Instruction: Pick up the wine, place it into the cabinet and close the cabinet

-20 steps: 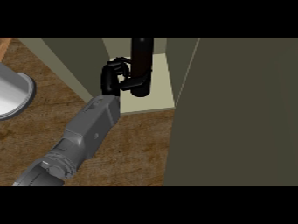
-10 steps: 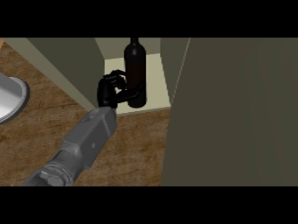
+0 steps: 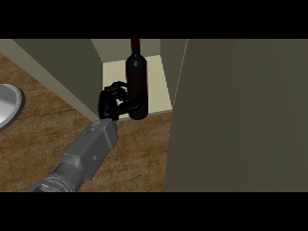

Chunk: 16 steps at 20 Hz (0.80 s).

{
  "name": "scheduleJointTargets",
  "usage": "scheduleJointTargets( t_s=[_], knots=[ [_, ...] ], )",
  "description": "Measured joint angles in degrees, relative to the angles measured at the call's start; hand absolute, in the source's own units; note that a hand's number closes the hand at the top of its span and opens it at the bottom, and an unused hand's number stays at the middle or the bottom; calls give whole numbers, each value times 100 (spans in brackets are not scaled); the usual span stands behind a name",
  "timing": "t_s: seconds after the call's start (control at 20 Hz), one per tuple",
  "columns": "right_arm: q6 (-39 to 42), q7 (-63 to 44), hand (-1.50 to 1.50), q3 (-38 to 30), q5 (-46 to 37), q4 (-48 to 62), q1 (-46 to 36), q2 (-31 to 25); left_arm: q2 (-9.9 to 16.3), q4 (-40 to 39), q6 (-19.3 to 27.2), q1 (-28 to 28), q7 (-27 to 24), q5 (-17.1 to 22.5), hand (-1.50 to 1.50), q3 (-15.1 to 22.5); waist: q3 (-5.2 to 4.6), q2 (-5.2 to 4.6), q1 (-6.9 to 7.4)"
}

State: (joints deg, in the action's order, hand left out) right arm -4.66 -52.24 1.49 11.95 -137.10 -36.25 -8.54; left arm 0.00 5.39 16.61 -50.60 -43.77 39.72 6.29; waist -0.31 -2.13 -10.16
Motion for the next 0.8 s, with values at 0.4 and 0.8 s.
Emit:
scheduleJointTargets(
  t_s=[0.4,0.8],
  knots=[
    [-9,-14,-150,0,70,43,-66,33,0,119,272,-13,-13,117,150,196,-4,-7,-61],
    [29,29,-150,-89,116,21,56,31,0,257,524,-276,121,308,150,321,5,-14,-70]
  ],
)
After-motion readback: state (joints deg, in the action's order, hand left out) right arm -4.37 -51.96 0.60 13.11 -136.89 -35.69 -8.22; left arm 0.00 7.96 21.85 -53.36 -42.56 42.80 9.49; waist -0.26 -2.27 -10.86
